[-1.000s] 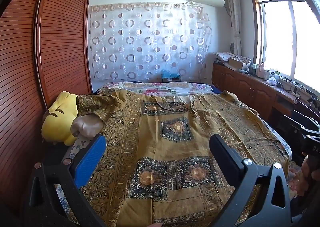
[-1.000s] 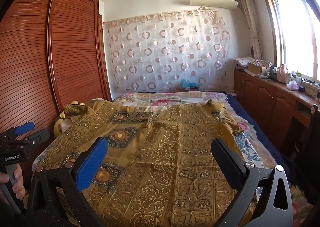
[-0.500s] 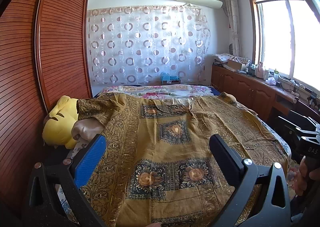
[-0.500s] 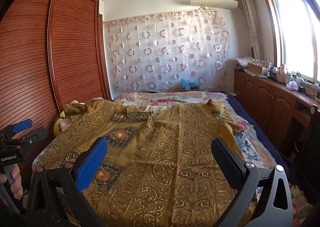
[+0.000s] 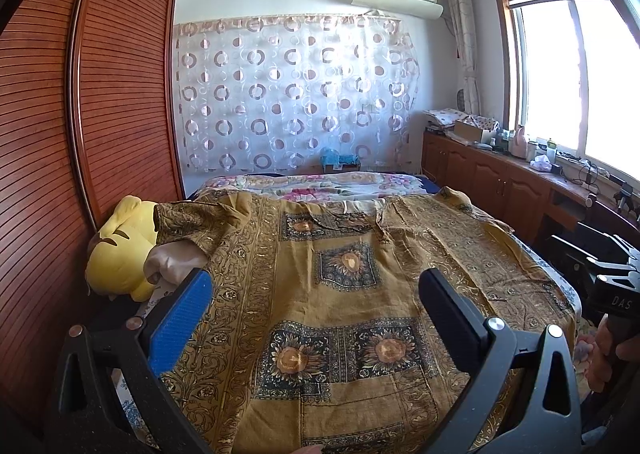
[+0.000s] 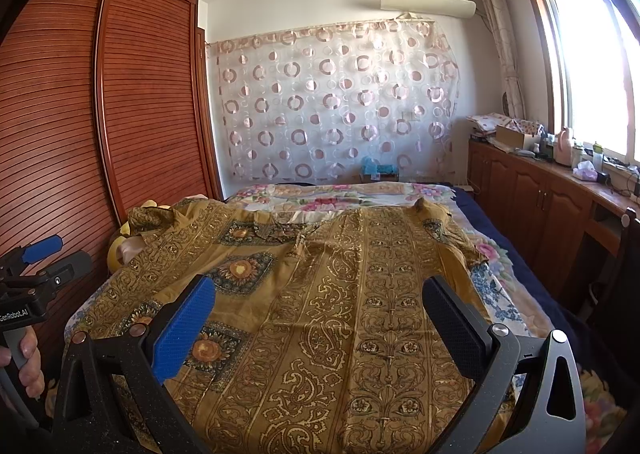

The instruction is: Fold small clothes

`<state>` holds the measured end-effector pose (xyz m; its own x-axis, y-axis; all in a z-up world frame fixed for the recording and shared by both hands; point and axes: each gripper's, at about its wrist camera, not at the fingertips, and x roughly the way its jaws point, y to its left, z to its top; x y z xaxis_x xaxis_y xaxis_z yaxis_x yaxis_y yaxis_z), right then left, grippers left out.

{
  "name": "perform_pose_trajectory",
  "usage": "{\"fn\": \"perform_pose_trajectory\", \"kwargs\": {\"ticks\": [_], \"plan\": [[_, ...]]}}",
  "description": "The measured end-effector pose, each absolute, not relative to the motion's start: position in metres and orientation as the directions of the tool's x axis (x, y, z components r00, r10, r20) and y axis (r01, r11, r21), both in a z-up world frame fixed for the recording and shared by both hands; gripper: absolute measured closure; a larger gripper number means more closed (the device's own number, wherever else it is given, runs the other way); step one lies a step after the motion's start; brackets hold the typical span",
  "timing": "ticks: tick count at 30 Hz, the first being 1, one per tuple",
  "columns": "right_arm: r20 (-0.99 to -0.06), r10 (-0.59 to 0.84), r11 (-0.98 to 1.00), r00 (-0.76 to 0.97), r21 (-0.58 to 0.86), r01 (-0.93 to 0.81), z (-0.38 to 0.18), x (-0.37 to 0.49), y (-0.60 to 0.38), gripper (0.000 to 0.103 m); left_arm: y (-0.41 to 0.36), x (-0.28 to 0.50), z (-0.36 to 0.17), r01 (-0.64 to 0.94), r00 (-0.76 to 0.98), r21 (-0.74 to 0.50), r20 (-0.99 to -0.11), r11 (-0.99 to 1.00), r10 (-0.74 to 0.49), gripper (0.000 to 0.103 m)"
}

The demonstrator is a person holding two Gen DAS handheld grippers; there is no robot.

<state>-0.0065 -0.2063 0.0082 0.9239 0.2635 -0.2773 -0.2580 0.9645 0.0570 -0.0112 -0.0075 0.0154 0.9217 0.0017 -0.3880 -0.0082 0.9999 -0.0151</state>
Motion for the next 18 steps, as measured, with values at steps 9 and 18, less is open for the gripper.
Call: {"fn": "perform_pose_trajectory", "kwargs": {"ticks": [9,18], "plan": [[-0.277,0.264,0.964,0.924,0.057,-0.259,0.0082,-0.0067,-0.206,0.0,-0.0089,-0.0121,0.0149,-0.009,0.922,-0.012,-0.387,1.0,0.003,0.0],[-0.279,0.266,0.964,0.923,0.059,-0.26,0.0079,-0.0064,-0.2061,0.0,-0.0094,-0.0127,0.0149,-0.008,0.922,-0.011,-0.386,1.0,0.003,0.0]]}}
